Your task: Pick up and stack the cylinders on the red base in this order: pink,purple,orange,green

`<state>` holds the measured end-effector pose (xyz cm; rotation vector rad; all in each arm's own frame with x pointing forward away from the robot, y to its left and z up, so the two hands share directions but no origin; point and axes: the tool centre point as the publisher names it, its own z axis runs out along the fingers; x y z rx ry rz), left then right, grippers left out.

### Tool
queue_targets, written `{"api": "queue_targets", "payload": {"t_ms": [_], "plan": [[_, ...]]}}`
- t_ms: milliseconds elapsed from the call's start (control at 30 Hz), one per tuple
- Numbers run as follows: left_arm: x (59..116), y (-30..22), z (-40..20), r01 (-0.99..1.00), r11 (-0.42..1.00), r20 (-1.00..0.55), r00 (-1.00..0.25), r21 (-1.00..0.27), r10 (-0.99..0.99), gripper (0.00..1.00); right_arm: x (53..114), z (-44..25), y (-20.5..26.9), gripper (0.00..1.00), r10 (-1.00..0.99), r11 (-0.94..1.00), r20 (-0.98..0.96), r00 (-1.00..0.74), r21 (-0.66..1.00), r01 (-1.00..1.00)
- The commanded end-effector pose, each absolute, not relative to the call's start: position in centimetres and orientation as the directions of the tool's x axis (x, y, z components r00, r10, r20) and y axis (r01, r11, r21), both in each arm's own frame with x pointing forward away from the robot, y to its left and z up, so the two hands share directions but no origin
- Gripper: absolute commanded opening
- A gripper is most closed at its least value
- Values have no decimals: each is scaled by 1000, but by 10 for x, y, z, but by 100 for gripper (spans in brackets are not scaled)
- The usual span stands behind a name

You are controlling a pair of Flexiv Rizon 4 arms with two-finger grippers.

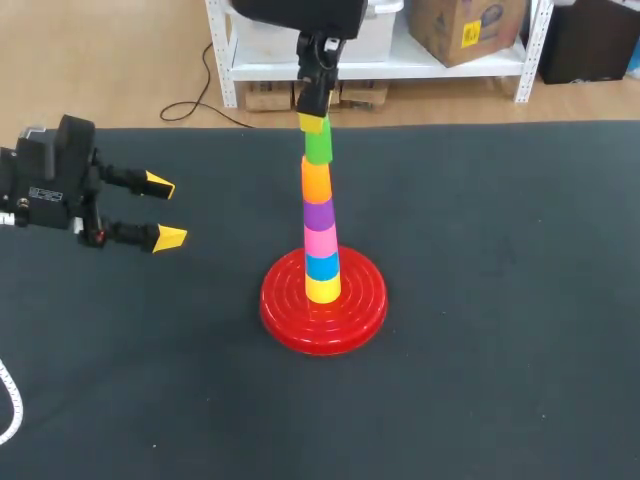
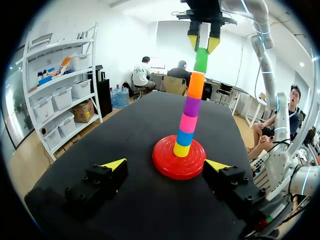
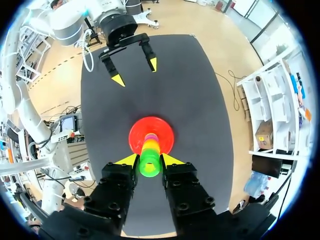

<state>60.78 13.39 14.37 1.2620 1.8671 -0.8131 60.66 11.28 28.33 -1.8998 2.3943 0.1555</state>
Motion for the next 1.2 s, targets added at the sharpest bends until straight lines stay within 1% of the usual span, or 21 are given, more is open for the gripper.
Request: {"api": "queue_targets", "payload": {"t_ms": [33,1200], "plan": [[608,134,142,943,319,-842,-250,-99,479,100,609,284,116,0,-967,223,-115,-225,32,-974],[608,134,142,943,319,-842,-250,-99,479,100,602,268,116,0,-977,206,-51,-209,51,-977]]}}
